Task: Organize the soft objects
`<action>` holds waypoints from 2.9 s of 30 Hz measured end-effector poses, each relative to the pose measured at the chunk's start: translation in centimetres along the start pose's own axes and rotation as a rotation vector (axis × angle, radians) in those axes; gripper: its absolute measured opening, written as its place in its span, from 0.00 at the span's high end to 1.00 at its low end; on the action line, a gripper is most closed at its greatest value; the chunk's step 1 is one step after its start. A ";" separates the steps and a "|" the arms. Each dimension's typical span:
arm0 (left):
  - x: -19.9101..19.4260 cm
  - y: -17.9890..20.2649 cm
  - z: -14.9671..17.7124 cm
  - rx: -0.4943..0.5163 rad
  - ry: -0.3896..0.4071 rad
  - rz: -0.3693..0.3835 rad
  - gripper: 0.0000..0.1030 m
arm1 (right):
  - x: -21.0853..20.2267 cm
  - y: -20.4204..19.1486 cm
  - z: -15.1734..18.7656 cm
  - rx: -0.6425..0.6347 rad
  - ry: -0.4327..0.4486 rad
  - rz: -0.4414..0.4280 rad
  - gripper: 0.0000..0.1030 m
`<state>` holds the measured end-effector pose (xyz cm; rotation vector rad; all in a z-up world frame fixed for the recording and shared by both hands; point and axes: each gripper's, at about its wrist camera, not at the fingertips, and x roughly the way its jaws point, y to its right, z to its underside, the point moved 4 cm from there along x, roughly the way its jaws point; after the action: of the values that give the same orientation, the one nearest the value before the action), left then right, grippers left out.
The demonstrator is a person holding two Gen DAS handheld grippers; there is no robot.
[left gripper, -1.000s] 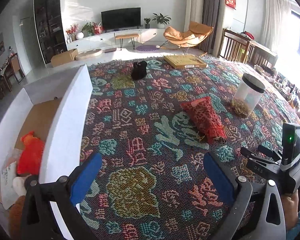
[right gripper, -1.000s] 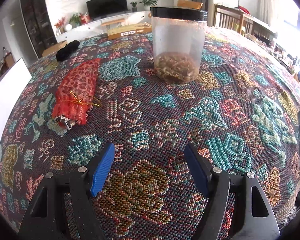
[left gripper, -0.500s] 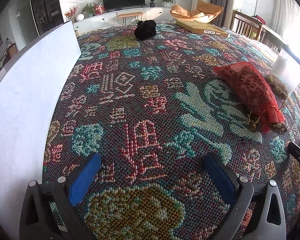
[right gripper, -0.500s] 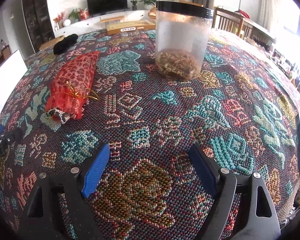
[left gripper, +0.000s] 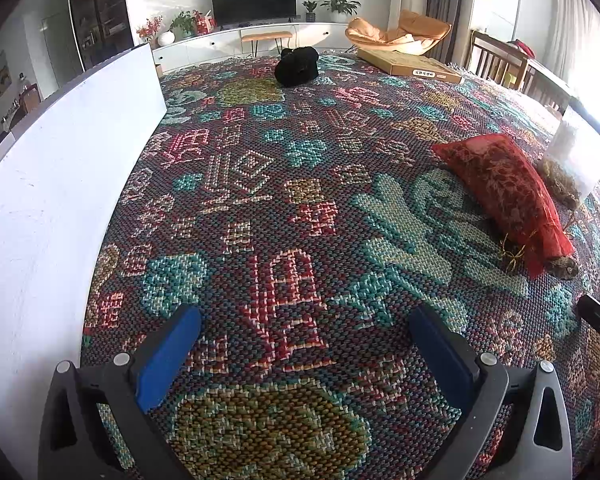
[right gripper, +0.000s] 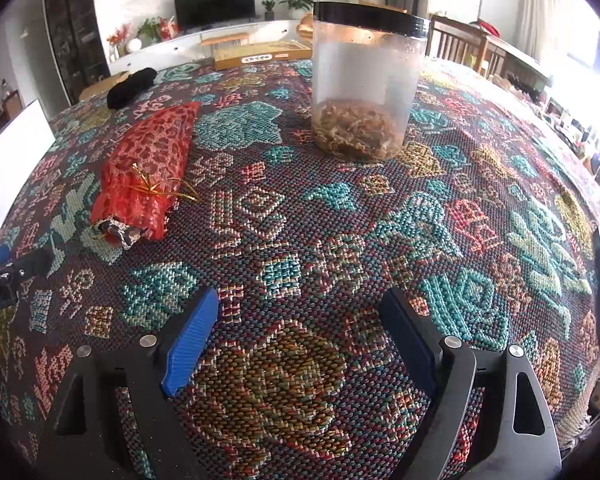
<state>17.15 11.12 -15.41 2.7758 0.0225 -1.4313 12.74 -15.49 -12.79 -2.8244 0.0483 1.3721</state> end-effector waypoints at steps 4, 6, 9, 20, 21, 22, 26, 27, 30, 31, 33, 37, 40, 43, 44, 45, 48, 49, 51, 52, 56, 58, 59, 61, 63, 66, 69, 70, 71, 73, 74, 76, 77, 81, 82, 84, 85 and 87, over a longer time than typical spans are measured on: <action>0.0 0.0 0.0 0.000 0.000 0.000 0.00 | 0.0 0.0 0.0 0.000 0.000 0.000 0.16; 0.0 0.0 0.0 0.000 0.000 0.000 0.00 | 0.0 0.0 0.0 0.000 0.000 0.000 0.16; 0.0 0.0 0.0 0.000 0.000 0.000 0.00 | 0.0 0.0 0.0 0.001 0.000 0.000 0.16; -0.1 0.0 0.0 0.000 0.000 0.000 0.00 | 0.0 0.0 0.0 0.001 0.000 0.000 0.16; 0.0 0.0 0.0 0.000 0.000 0.000 0.00 | 0.0 0.0 -0.1 0.002 0.000 -0.001 0.16; 0.0 -0.1 0.0 0.000 0.000 0.000 0.00 | 0.0 0.0 -0.1 0.002 0.000 -0.001 0.16; 0.0 0.0 0.0 0.000 0.000 0.000 0.00 | 0.0 0.0 -0.1 0.003 -0.002 -0.005 0.16; 0.0 0.0 0.0 0.000 0.000 0.000 0.00 | 0.0 0.0 -0.2 0.008 -0.004 -0.016 0.16; 0.0 0.0 0.0 0.001 0.000 -0.001 0.00 | -1.7 1.3 -1.0 0.100 0.066 -0.113 0.17; 0.0 0.0 0.0 0.000 0.000 0.000 0.00 | -2.6 1.6 -1.4 0.123 0.107 -0.146 0.17; 0.0 0.0 0.0 0.000 0.000 0.001 0.00 | -3.7 1.0 -2.6 0.120 0.149 -0.211 0.17; 0.1 -0.1 0.0 0.000 0.000 0.001 0.00 | -2.8 -4.1 -6.5 0.014 0.093 -0.331 0.17; 0.1 -0.1 0.0 0.000 0.000 0.001 0.00 | 0.0 -8.6 -8.7 -0.094 0.005 -0.316 0.17; 0.1 -0.1 0.0 0.000 0.000 0.001 0.00 | 3.9 -11.3 -8.5 -0.192 -0.097 -0.267 0.19; 0.1 -0.1 0.0 0.000 0.000 0.001 0.00 | 4.6 -11.5 -8.2 -0.207 -0.107 -0.261 0.20; 0.0 0.0 0.0 0.000 0.000 0.001 0.00 | 4.7 -11.4 -8.0 -0.209 -0.086 -0.239 0.33; 0.0 0.0 0.0 0.000 0.000 0.001 0.00 | 3.3 -9.3 -7.1 -0.146 -0.049 -0.264 0.79; 0.1 -0.1 0.0 0.000 0.000 0.001 0.00 | 2.3 -8.3 -6.5 -0.126 -0.035 -0.266 0.80; 0.1 0.0 0.0 0.000 0.000 0.000 0.00 | -0.1 -5.7 -5.2 -0.058 -0.026 -0.279 0.80; 0.1 0.0 0.0 0.000 0.000 0.000 0.00 | -1.3 -4.2 -4.1 -0.019 -0.024 -0.284 0.80; 0.1 0.0 0.0 0.000 0.000 0.000 0.00 | -5.4 3.4 -0.8 0.139 0.005 -0.180 0.80; 0.1 0.0 0.0 0.000 0.000 0.000 0.00 | -6.2 7.3 -0.7 0.227 0.038 -0.099 0.80; 0.1 0.0 0.0 0.000 0.000 0.000 0.00 | -6.2 9.1 -1.1 0.263 0.052 -0.058 0.80; 0.0 0.0 0.0 0.000 -0.001 0.000 0.00 | -5.1 12.0 -2.6 0.322 0.062 -0.022 0.80; 0.1 0.0 0.0 0.000 0.000 0.000 0.00 | -3.7 13.5 -4.8 0.306 0.094 0.020 0.80; 0.1 0.0 0.0 0.000 0.000 0.001 0.00 | -0.3 14.3 -7.6 0.258 0.104 0.047 0.79; 0.0 0.0 0.0 0.000 -0.001 0.000 0.00 | 3.5 14.8 -8.0 0.244 0.028 0.046 0.72; 0.1 0.0 0.0 0.000 -0.001 0.001 0.00 | 4.2 14.9 -7.8 0.241 0.013 0.040 0.58; 0.1 0.0 0.0 0.000 -0.001 0.001 0.00 | 4.5 14.8 -7.6 0.230 0.017 0.051 0.51; 0.1 0.0 0.0 0.000 -0.001 0.000 0.00 | 4.9 14.5 -7.0 0.199 0.022 0.080 0.32; 0.1 0.0 0.0 0.000 -0.001 0.000 0.00 | 4.9 14.1 -6.9 0.180 0.021 0.092 0.30; 0.0 0.1 0.1 -0.001 0.000 0.001 0.00 | 5.2 13.7 -7.0 0.156 0.006 0.109 0.24; 0.0 0.1 0.1 0.000 -0.001 0.000 0.00 | 5.2 13.6 -6.9 0.153 0.006 0.116 0.24; 0.0 0.2 0.1 -0.001 -0.003 0.000 0.00 | 5.3 14.0 -6.9 0.166 0.007 0.104 0.23; 0.1 0.0 -0.1 -0.001 -0.008 0.000 0.00 | 5.3 14.1 -6.9 0.165 0.007 0.105 0.23; 0.2 0.0 -0.3 -0.009 -0.042 -0.006 0.00 | 5.3 14.1 -6.8 0.165 0.007 0.105 0.23; 0.5 -0.1 -0.7 -0.018 -0.071 -0.009 0.00 | 5.3 14.1 -6.9 0.165 0.006 0.104 0.23; 0.7 0.2 -1.4 -0.032 -0.116 0.011 0.00 | 5.3 14.1 -6.9 0.165 0.006 0.105 0.22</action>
<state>18.69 10.96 -15.17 2.6588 0.0288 -1.5716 21.05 -29.85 -12.52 -2.7246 0.2990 1.3110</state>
